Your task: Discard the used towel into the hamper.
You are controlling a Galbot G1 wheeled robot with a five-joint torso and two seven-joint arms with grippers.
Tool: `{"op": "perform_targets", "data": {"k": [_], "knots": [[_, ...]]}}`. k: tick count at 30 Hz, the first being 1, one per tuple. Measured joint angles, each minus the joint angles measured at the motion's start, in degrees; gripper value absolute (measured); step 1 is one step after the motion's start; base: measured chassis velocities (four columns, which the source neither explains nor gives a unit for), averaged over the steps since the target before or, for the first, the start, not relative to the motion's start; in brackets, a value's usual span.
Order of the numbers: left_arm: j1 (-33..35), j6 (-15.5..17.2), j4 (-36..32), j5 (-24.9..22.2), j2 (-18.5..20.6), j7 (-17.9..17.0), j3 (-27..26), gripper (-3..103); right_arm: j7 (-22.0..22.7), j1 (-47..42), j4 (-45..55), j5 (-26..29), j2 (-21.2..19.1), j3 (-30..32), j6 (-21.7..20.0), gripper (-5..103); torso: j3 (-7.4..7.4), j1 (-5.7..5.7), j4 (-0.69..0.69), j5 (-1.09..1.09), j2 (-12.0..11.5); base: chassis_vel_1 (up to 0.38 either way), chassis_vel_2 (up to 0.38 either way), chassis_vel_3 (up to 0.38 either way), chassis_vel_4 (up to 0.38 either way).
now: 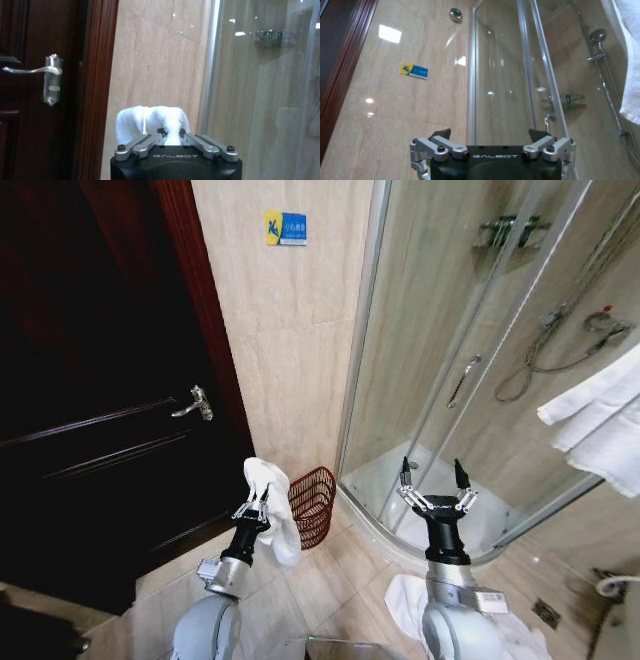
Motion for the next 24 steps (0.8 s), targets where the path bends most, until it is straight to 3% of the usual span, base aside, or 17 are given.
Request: {"op": "perform_targets", "data": {"k": [24], "knots": [[-0.1,0.0,0.3,0.2,0.0,0.6,0.0,6,-0.8,0.2,-0.1,0.2,-0.2,0.0,0.0,100,0.0,0.0,0.0,-0.01,0.0,-0.086,0.083,0.092,-0.091]]}}
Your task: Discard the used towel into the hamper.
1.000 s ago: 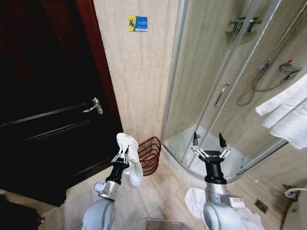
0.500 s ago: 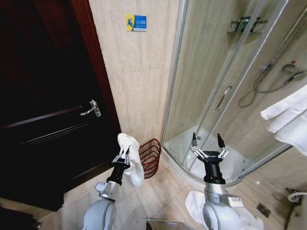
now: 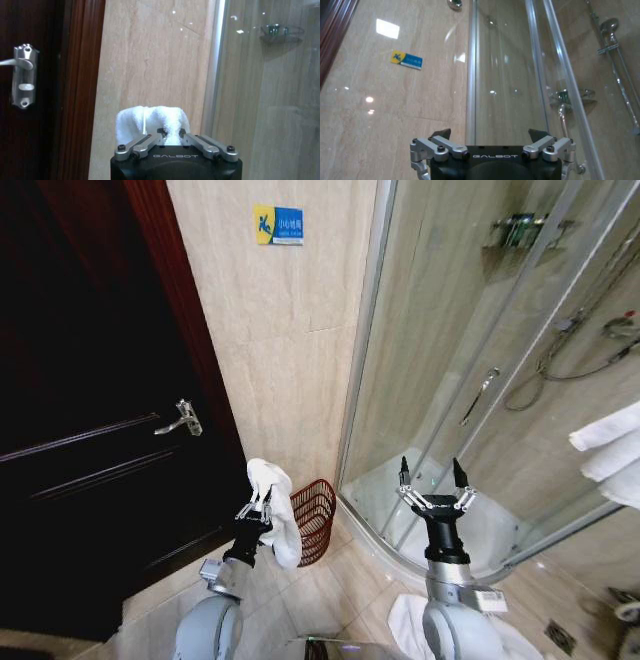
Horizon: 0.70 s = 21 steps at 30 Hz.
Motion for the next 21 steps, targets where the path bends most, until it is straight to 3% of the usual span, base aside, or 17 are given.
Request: {"op": "perform_targets", "data": {"k": [10,21], "knots": [[-3.6,0.3,4.8,-2.4,0.4,0.7,-0.1,6,-2.4,0.5,-2.1,0.1,0.5,-0.1,4.2,100,0.01,0.02,0.01,0.0,0.0,-0.085,0.088,0.08,-0.085],[-17.0,3.1,16.7,-5.2,10.0,1.4,2.8,6,-5.1,-0.4,-3.9,-0.8,0.7,0.5,6.5,100,0.0,-0.01,0.0,-0.01,0.0,0.0,0.0,0.0,0.0]]}}
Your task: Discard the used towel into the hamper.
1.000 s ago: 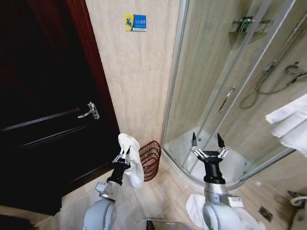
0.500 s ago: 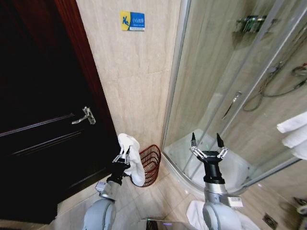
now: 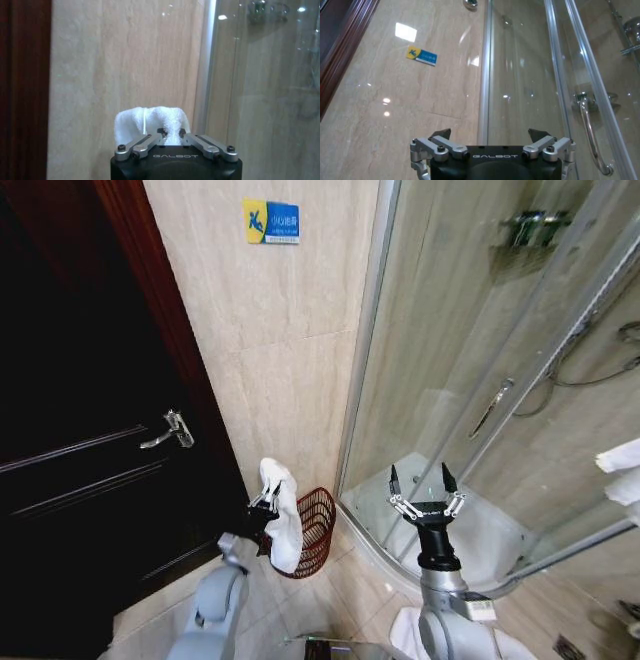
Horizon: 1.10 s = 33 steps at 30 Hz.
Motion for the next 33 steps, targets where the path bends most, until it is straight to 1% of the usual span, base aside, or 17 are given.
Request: {"op": "perform_targets", "data": {"k": [2,5,7,8,11,12,14,16,19,20,22,24,26,27,30,31,33], "knots": [[-0.3,0.1,0.3,-0.1,0.2,0.0,0.1,6,0.0,0.0,-0.1,0.0,0.0,0.0,0.0,100,0.0,0.0,0.0,0.0,0.0,0.0,0.0,0.0,0.0],[-3.4,0.4,4.4,-0.9,2.3,0.3,1.6,6,-0.3,0.2,-0.8,-0.6,0.5,0.0,0.0,100,0.0,0.01,0.01,0.01,0.0,0.0,0.0,0.0,0.0],[-3.9,0.4,5.1,-1.0,2.5,0.3,1.8,6,-0.3,0.2,-0.9,-0.7,0.6,0.0,0.0,100,0.0,0.01,0.01,0.0,0.0,0.0,0.0,0.0,0.0],[-5.8,0.6,7.6,-1.2,3.2,0.3,2.8,6,-0.4,0.1,-1.2,-1.0,1.0,0.0,0.1,100,0.01,0.01,0.01,0.0,0.0,0.0,0.0,0.0,0.0],[-7.2,0.6,9.6,-1.2,3.6,0.3,3.7,6,-0.4,-0.1,-1.4,-1.3,1.2,0.0,0.3,100,0.0,0.01,0.0,0.01,0.0,0.0,0.0,0.0,0.0],[-9.4,0.6,12.4,-1.2,3.7,0.3,4.8,6,-0.4,-0.5,-1.5,-1.6,1.4,0.0,0.6,100,0.01,0.01,0.01,0.0,0.0,0.0,0.0,0.0,0.0],[-12.2,0.9,14.1,-1.5,3.3,0.2,5.6,6,-0.4,-0.9,-1.5,-1.9,1.6,0.1,0.6,100,0.01,0.01,0.01,0.0,0.0,0.0,0.0,0.0,0.0],[-13.2,1.1,14.4,-1.7,3.1,0.1,5.8,6,-0.4,-0.9,-1.4,-2.0,1.6,0.2,0.6,100,0.01,0.01,-0.01,0.01,0.0,0.0,0.0,0.0,0.0],[-18.3,2.1,15.6,-2.7,1.9,-0.3,6.6,6,-0.4,-1.2,-1.1,-2.5,1.9,0.3,0.6,100,0.0,0.01,0.0,0.01,0.0,0.0,0.0,0.0,0.0],[-18.3,2.1,15.6,-2.7,1.9,-0.3,6.6,6,-0.4,-1.2,-1.1,-2.5,1.9,0.3,0.6,100,0.0,0.01,0.0,0.01,0.0,0.0,0.0,0.0,0.0],[-21.1,2.3,16.6,-3.3,0.9,-0.8,6.9,6,-0.4,-1.4,-1.1,-2.9,2.2,0.3,0.6,100,0.0,0.01,-0.01,0.01,0.0,0.0,0.0,0.0,0.0],[-21.7,2.3,16.9,-3.3,0.6,-1.1,6.9,6,-0.4,-1.5,-1.0,-3.0,2.2,0.3,0.6,100,0.0,0.01,-0.02,0.01,0.0,0.0,0.0,0.0,0.0],[-23.4,1.2,18.9,-2.7,-0.4,-2.1,6.6,6,-0.8,-1.8,-0.8,-3.2,2.2,0.4,0.6,100,0.0,0.02,-0.01,0.01,0.0,0.0,0.0,0.0,0.0],[-23.4,1.2,18.9,-2.7,-0.4,-2.1,6.6,6,-0.8,-1.8,-0.8,-3.2,2.2,0.4,0.6,100,0.0,0.02,-0.01,0.01,0.0,0.0,0.0,0.0,0.0],[-22.9,-1.4,22.4,-0.3,-0.4,-2.3,6.4,6,-1.1,-2.0,-0.8,-3.3,2.2,0.5,0.7,100,0.0,0.01,0.0,0.01,0.0,0.0,0.0,0.0,0.0],[-22.9,-1.4,22.4,-0.3,-0.4,-2.3,6.4,6,-1.1,-2.0,-0.8,-3.3,2.2,0.5,0.7,100,0.0,0.01,0.0,0.01,0.0,0.0,0.0,0.0,0.0],[-22.7,-4.4,27.2,1.2,-0.2,-2.8,6.0,6,-1.5,-1.9,-0.8,-3.4,2.3,0.4,0.8,100,0.0,0.01,0.01,0.01,0.0,0.0,0.0,0.0,0.0]]}}
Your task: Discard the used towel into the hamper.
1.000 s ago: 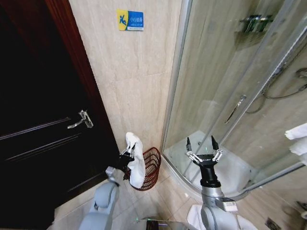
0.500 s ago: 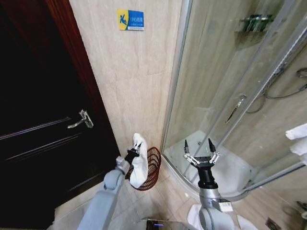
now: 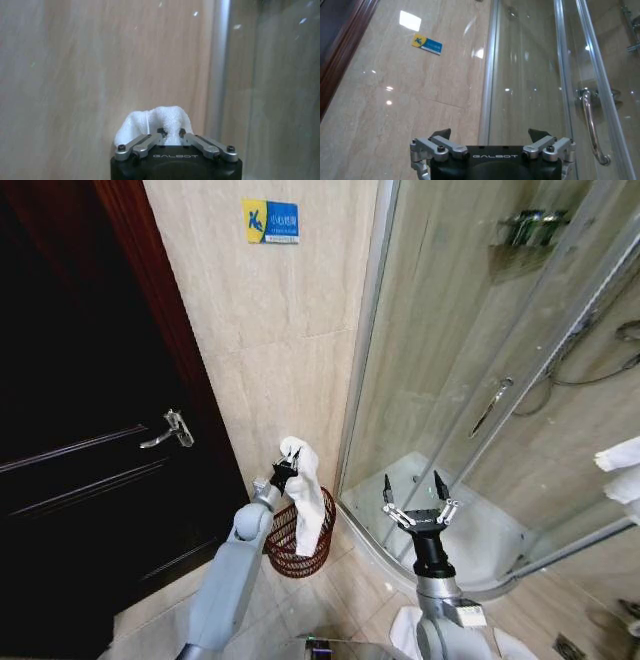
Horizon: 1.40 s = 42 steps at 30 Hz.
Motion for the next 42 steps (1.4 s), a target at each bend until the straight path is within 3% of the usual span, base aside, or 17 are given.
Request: {"op": "perform_targets", "data": {"k": [3,7,22,25,27,32,38,42], "knots": [[0.0,-0.9,1.8,0.5,0.0,0.0,-0.2,6,-0.1,0.1,0.0,-0.1,0.0,0.0,0.0,100,0.0,0.0,0.0,0.0,0.0,0.0,0.0,0.0,0.0],[0.2,-4.4,10.1,1.2,0.6,-0.8,-0.3,6,-0.3,0.3,0.0,-0.3,0.0,0.1,0.1,100,0.0,0.0,0.0,0.0,0.0,0.0,0.0,0.0,0.0],[-3.2,-9.0,25.0,5.8,0.3,-1.6,2.6,6,-1.3,0.6,-0.2,-1.7,0.0,-0.6,0.8,100,0.0,0.0,-0.01,0.0,0.0,0.0,0.0,0.0,0.0],[-6.8,-11.9,32.9,10.2,-2.0,-2.5,3.0,6,-1.2,0.0,-0.2,-2.0,0.0,-0.6,1.8,100,0.0,0.0,-0.02,0.0,0.0,0.0,0.0,0.0,0.0],[-6.9,-12.0,33.0,10.3,-2.1,-2.5,3.0,6,-1.2,0.0,-0.2,-2.1,0.0,-0.6,1.8,100,0.0,0.0,-0.02,0.0,0.0,0.0,0.0,0.0,0.0],[-11.8,-15.6,42.4,15.2,-3.8,-2.5,2.7,6,-1.1,-0.7,0.2,-2.4,-0.1,-0.7,2.1,100,0.0,0.0,-0.01,0.01,0.0,0.0,0.0,0.0,0.0],[-14.7,-15.8,47.9,17.7,-4.4,-2.2,3.1,6,-1.2,-0.7,0.5,-2.4,-0.3,-0.7,2.1,100,0.0,0.0,-0.01,0.01,0.0,0.0,0.0,0.0,0.0],[-15.5,-14.6,49.4,16.8,-4.4,-2.2,4.6,6,-1.3,-0.8,0.7,-2.5,-0.1,-0.7,2.0,100,0.0,0.0,-0.01,0.01,0.0,0.0,0.0,0.0,0.0]]}}
